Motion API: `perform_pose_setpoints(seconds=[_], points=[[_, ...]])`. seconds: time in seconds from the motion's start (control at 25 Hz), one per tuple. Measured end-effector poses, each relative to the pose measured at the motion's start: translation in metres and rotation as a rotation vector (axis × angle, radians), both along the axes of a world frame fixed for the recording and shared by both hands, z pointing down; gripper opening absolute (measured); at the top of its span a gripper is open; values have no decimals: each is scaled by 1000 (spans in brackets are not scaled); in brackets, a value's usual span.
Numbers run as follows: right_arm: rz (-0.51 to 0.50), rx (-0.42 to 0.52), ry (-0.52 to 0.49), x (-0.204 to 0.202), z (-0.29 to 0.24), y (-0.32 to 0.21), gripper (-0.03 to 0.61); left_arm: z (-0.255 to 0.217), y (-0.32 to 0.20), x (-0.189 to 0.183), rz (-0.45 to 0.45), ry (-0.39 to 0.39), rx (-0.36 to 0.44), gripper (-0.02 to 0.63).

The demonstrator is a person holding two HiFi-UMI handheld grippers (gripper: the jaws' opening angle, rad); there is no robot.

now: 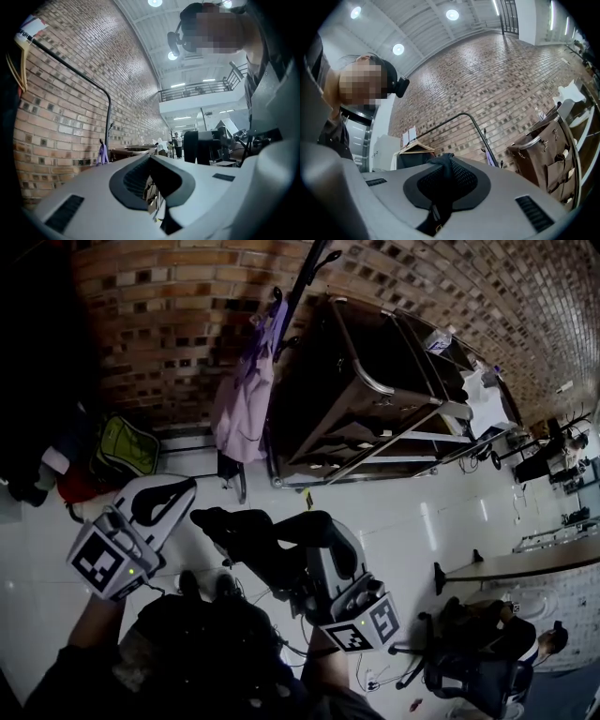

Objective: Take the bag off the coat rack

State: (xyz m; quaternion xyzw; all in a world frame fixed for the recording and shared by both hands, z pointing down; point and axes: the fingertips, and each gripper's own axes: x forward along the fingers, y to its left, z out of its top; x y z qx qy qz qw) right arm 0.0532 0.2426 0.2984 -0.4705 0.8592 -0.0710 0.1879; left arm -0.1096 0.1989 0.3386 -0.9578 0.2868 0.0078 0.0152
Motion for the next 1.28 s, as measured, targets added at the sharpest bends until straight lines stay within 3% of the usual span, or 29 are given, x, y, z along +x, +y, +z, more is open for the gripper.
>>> perform_pose_setpoints(seconds=[0.6, 1.28], points=[[-81, -35, 17, 18, 16, -18, 48, 2, 4, 32, -65, -11, -15, 18], [-47, -57, 37, 9, 9, -15, 48, -4, 9, 12, -83, 7, -19, 18]])
